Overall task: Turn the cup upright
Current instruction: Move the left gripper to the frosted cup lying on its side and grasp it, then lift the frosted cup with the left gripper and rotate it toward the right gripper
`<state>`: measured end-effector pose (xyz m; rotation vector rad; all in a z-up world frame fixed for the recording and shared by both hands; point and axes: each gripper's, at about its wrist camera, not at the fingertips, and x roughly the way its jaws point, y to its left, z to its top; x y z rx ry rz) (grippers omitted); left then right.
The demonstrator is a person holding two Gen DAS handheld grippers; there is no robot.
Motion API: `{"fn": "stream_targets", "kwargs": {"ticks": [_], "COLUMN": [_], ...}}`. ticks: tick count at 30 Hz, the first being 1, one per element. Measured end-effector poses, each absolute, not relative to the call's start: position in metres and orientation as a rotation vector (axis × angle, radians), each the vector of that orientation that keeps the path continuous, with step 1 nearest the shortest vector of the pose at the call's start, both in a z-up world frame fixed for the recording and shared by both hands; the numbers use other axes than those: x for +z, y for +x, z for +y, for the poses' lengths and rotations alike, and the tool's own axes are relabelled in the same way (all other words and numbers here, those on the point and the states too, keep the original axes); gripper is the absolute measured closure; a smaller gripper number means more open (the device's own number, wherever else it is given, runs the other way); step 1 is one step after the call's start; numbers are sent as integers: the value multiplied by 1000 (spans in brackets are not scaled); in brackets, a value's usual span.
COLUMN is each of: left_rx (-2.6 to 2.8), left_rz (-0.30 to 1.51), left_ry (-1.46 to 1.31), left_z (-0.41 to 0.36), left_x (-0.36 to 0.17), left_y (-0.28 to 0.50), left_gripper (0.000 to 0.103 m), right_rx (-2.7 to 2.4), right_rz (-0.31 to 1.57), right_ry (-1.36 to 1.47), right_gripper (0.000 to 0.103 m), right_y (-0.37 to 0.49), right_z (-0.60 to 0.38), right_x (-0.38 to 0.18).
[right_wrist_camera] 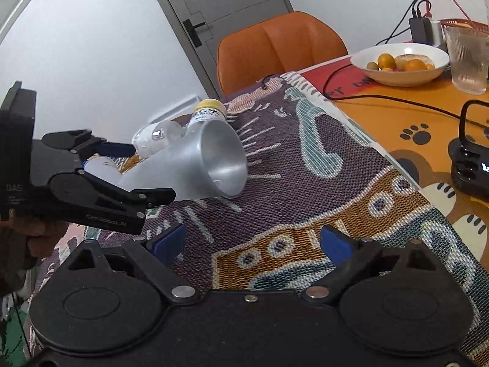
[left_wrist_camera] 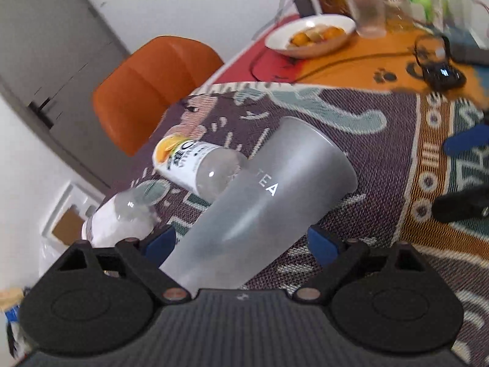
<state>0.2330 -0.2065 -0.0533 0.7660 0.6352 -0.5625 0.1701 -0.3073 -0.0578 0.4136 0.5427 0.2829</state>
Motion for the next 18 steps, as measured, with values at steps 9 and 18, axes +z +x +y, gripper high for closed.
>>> {"fn": "stream_targets", "kwargs": {"ticks": [9,18], "left_rx": [-641,-682], "left_rz": [637,628], "left_ry": [972,1011], "left_z": [-230,-242], "left_x": [-79,-76], "left_y": [245,239], "left_gripper": [14,35], "right_rx": [283,274], "right_rz": [557,555], "right_ry": [424,426], "right_gripper": [7,7], "right_y": [176,171], "right_z": [-311,-315], "right_x": [-65,-65]}}
